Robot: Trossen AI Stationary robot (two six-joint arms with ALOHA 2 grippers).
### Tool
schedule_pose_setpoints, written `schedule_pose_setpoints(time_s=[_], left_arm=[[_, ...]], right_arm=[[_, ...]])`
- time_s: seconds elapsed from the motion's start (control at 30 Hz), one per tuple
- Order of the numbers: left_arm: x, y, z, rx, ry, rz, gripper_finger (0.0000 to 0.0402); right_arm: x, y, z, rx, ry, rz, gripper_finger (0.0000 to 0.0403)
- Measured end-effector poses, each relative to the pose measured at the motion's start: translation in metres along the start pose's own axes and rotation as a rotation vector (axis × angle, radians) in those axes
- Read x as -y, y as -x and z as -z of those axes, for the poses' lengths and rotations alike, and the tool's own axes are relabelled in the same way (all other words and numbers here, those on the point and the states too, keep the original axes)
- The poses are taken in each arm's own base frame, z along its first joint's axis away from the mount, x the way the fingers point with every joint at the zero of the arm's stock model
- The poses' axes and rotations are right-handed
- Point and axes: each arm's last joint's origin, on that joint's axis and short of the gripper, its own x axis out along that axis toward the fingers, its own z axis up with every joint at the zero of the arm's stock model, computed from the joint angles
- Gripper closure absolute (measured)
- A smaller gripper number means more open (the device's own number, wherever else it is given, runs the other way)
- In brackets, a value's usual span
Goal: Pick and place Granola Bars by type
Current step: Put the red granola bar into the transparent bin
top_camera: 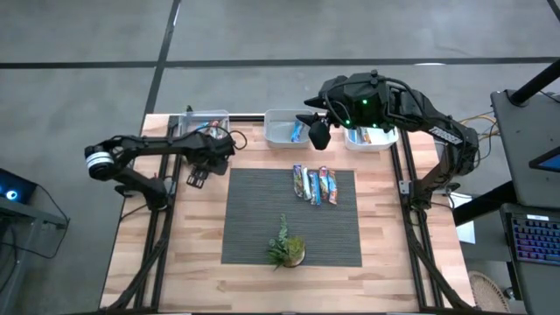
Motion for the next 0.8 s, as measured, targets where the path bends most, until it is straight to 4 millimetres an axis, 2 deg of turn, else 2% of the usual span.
schedule_pose_setpoints(time_s=[0.37, 0.8], left_arm=[[-0.010, -0.016, 0.000, -0.027, 0.042, 0.051, 0.0238], [-0.010, -0.031, -0.005, -0.077, 0.024, 0.112, 0.0239]], right_arm=[[0.000, 0.000, 0.000, 0.000, 0.016, -0.001, 0.0183], [0.000, 0.000, 0.000, 0.000, 0.034, -0.001, 0.0183]])
